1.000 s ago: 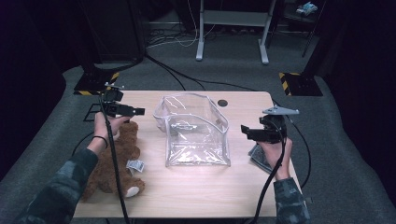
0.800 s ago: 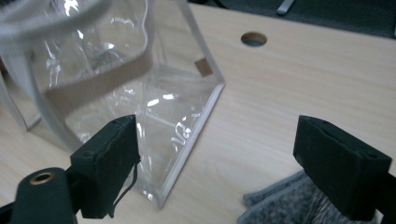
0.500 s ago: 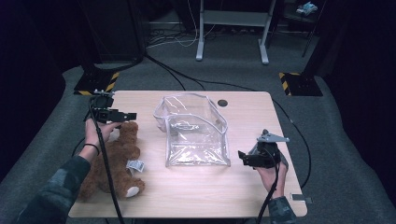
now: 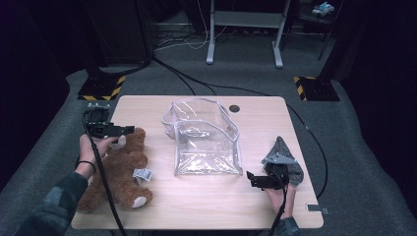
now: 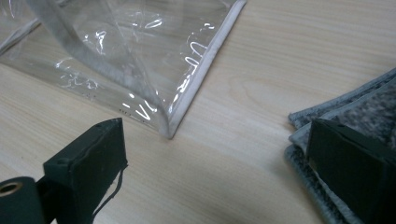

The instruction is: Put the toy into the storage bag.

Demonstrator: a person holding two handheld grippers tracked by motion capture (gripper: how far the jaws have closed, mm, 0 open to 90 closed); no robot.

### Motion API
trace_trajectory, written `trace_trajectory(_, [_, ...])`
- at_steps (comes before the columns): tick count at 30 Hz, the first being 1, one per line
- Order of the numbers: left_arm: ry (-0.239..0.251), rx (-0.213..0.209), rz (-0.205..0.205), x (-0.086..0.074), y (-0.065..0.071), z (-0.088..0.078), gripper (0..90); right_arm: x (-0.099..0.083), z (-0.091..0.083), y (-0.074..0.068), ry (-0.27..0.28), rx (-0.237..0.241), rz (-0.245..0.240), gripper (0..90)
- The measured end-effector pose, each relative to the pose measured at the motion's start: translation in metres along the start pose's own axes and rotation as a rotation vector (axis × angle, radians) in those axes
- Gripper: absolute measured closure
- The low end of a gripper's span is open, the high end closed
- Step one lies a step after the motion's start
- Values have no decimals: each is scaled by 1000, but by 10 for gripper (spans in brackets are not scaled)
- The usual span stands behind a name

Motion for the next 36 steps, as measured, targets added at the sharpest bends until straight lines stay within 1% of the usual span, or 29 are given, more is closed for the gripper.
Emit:
trace_trajectory(1, [0, 1, -8, -3, -1, -1, 43, -2, 1, -1, -1, -4, 4, 41])
trace_trajectory(2, [12, 14, -5, -4, -2, -1, 40, -6, 1, -1, 0, -5, 7, 41])
trace_trajectory(3, [3, 11, -10, -7, -3, -2, 38, -8, 2, -1, -1, -10, 0, 41])
trace_trajectory(5, [13, 24, -21, -11, -5, -3, 34, -13, 3, -2, -4, -20, -2, 40])
trace_trajectory(6, [-6, 15, -20, -14, -6, -4, 32, -15, 4, -2, -3, -17, -2, 40])
trace_trajectory(7, [-3, 31, -17, -18, -7, -4, 30, -18, 4, -2, -10, -19, 0, 37])
trace_trajectory(8, [-10, 34, -18, -20, -8, -4, 27, -21, 5, -1, -18, -31, -8, 35])
trace_trajectory(9, [-11, 38, -7, -22, -9, -5, 24, -23, 6, -1, -12, -24, -13, 34])
trace_trajectory(10, [-9, 38, -30, -24, -8, -5, 23, -25, 6, -2, -12, -23, -5, 30])
trace_trajectory(11, [-11, 46, -7, -26, -10, -6, 22, -27, 7, -2, -9, -22, -7, 30])
trace_trajectory(12, [-19, 48, -6, -29, -11, -7, 21, -28, 7, -1, -11, -19, -18, 27])
trace_trajectory(13, [-16, 50, -18, -31, -11, -8, 20, -30, 8, -3, -16, -14, -10, 26])
trace_trajectory(14, [-27, 49, 0, -34, -13, -10, 18, -31, 9, -3, -12, -16, -18, 26])
trace_trajectory(15, [-24, 58, -6, -36, -13, -11, 16, -32, 9, -4, -14, -17, -20, 23])
trace_trajectory(16, [-31, 65, 2, -38, -14, -12, 16, -33, 10, -4, -11, -18, -32, 23])
trace_trajectory(17, [-34, 68, -4, -41, -15, -13, 15, -33, 11, -5, -12, -18, -14, 23])
trace_trajectory(18, [-42, 74, -4, -44, -16, -13, 15, -35, 12, -4, -21, -9, -23, 21])
trace_trajectory(20, [-63, 71, -11, -49, -17, -13, 12, -37, 16, -4, -29, -11, -26, 18])
trace_trajectory(21, [-69, 74, -28, -52, -17, -12, 11, -38, 16, -4, -32, -5, -23, 17])
trace_trajectory(24, [-89, 75, -36, -58, -15, -8, 4, -40, 17, -4, -37, -1, -16, 18])
trace_trajectory(25, [-93, 76, -35, -60, -14, -5, 0, -40, 18, -4, -31, 0, -17, 19])
trace_trajectory(26, [-98, 67, -43, -62, -12, -3, 0, -41, 18, -4, -38, 2, -20, 18])
trace_trajectory(27, [-92, 70, -47, -62, -10, -1, 0, -41, 19, -3, -42, -2, -27, 19])
trace_trajectory(28, [-110, 69, -29, -63, -10, -1, 0, -41, 19, -4, -41, 2, -25, 22])
trace_trajectory(30, [-120, 64, -46, -63, -10, 4, 0, -41, 20, -5, -45, 3, -32, 25])
trace_trajectory(31, [-134, 54, -49, -63, -11, 5, 0, -42, 21, -5, -54, 2, -35, 25])
trace_trajectory(33, [-154, 39, -70, -64, -10, 12, 0, -42, 22, -6, -62, -9, -35, 26])
trace_trajectory(35, [-187, 32, -72, -68, -10, 19, 0, -42, 22, -6, -60, -11, -46, 28])
trace_trajectory(36, [-191, 32, -79, -69, -9, 22, 0, -43, 21, -6, -63, -8, -43, 29])
Point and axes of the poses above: each handheld gripper's, and its own axes: z roughly forward along the jaws, x roughly out of its top, y roughly to its right, the point moved 6 cm from there along z, roughly forward along the jaws, and after that the axes turned 8 degrees about z, right-handed, at the moved point
